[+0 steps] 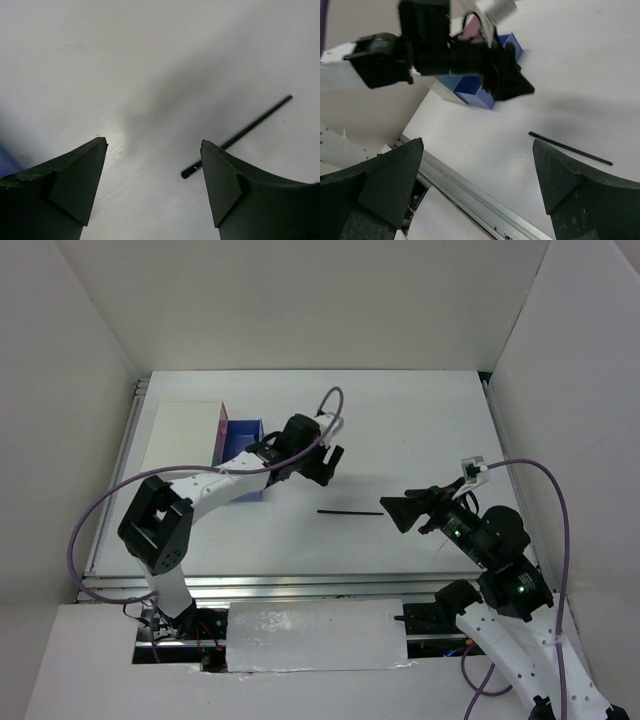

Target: Organize the makeup

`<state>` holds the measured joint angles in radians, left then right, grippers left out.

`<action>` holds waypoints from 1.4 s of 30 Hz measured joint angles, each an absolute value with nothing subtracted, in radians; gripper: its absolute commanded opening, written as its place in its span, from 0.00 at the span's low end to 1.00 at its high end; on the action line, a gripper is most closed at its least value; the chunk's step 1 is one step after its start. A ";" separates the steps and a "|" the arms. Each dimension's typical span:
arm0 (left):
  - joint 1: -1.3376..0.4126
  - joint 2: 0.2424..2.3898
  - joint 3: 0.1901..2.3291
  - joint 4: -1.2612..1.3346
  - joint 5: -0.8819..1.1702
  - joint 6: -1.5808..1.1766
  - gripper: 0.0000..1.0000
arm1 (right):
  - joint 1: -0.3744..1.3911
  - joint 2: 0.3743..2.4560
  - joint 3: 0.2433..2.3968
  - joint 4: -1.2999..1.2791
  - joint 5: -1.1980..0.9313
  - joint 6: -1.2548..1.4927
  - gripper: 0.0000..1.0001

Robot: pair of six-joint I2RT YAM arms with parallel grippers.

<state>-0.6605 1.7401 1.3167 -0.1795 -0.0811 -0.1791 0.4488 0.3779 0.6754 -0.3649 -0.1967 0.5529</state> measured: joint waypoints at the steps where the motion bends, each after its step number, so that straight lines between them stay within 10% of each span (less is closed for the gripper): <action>1: -0.677 1.763 1.320 -0.183 -0.043 -0.138 0.89 | 0.449 0.353 0.682 -0.377 -0.187 0.551 1.00; 22: -0.768 2.062 1.635 -0.553 0.398 0.390 0.84 | 0.449 0.296 0.632 -0.436 -0.182 0.523 1.00; 42: -0.762 2.111 1.570 -0.559 0.329 0.411 0.65 | 0.449 0.295 0.620 -0.409 -0.199 0.527 1.00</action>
<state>-0.7624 2.1105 1.5700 -0.5594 0.3290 0.4107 0.4492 0.2947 0.6205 -0.4091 -0.1986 0.5274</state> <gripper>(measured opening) 0.706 0.997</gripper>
